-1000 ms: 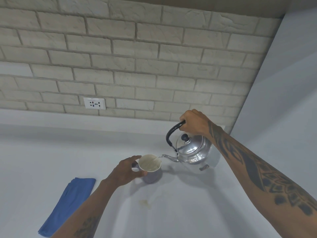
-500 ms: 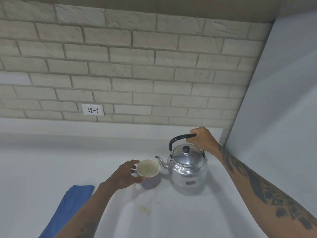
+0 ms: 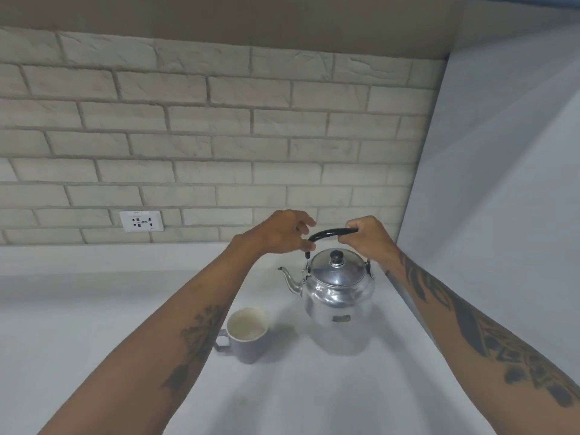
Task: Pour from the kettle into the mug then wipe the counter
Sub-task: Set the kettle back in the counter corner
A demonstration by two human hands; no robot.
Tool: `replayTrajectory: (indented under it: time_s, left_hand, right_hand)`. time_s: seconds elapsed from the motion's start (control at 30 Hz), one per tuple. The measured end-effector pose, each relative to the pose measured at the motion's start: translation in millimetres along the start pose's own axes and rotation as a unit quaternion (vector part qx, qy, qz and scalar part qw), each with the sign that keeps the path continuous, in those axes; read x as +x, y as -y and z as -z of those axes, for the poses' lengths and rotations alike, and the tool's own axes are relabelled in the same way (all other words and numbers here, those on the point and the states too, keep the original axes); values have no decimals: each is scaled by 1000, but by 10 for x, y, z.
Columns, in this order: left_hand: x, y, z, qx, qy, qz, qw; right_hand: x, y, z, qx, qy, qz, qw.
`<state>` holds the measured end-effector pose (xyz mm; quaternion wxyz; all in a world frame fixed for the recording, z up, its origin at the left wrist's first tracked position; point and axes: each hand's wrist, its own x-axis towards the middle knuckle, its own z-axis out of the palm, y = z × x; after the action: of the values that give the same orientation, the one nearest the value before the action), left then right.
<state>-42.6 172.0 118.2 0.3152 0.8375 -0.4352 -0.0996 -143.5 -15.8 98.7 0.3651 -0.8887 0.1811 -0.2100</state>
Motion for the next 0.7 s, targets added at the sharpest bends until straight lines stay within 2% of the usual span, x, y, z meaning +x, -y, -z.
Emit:
replayTrajectory:
  time_s: [0.17, 0.4, 0.7]
  left_hand:
    - [276, -322, -86, 43, 20, -17, 999]
    - [546, -379, -230, 4, 34, -8, 999]
    - [888, -302, -490, 84, 30, 13, 996]
  right_hand:
    - [25, 2, 153, 8, -15, 3, 1000]
    - [112, -191, 277, 19, 11, -21, 1000]
    - [414, -394, 310, -110, 86, 7, 990]
